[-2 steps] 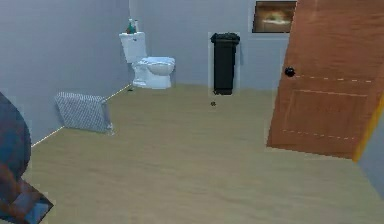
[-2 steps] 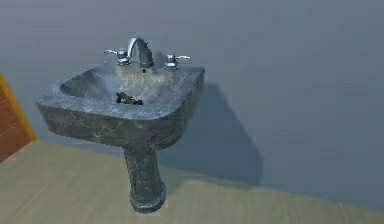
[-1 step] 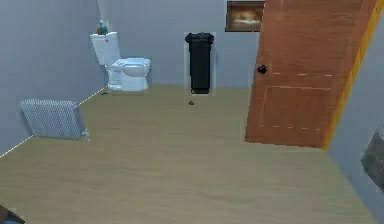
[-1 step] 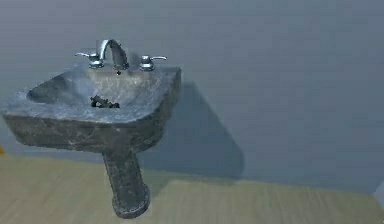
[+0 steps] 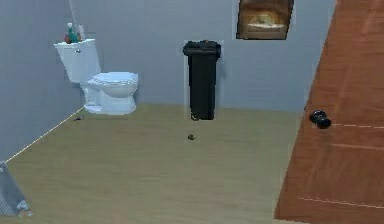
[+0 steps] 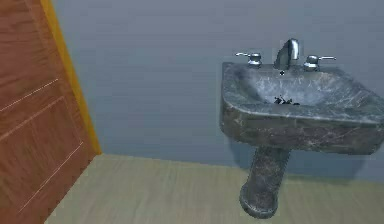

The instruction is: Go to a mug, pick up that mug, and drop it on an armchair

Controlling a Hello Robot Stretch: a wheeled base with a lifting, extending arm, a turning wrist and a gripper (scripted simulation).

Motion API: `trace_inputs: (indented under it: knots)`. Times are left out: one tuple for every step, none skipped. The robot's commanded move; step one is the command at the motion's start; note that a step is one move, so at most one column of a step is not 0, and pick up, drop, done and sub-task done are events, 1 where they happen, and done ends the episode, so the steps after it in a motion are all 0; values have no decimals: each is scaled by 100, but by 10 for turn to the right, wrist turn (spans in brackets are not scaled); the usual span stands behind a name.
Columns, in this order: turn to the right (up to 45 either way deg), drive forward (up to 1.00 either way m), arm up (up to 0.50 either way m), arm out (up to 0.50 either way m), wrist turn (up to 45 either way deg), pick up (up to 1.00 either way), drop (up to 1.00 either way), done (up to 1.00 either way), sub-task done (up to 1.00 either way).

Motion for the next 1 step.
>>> trace_inputs:
  knots:
    - [30, 0, 0, 0, 0, 0, 0, 0, 0]
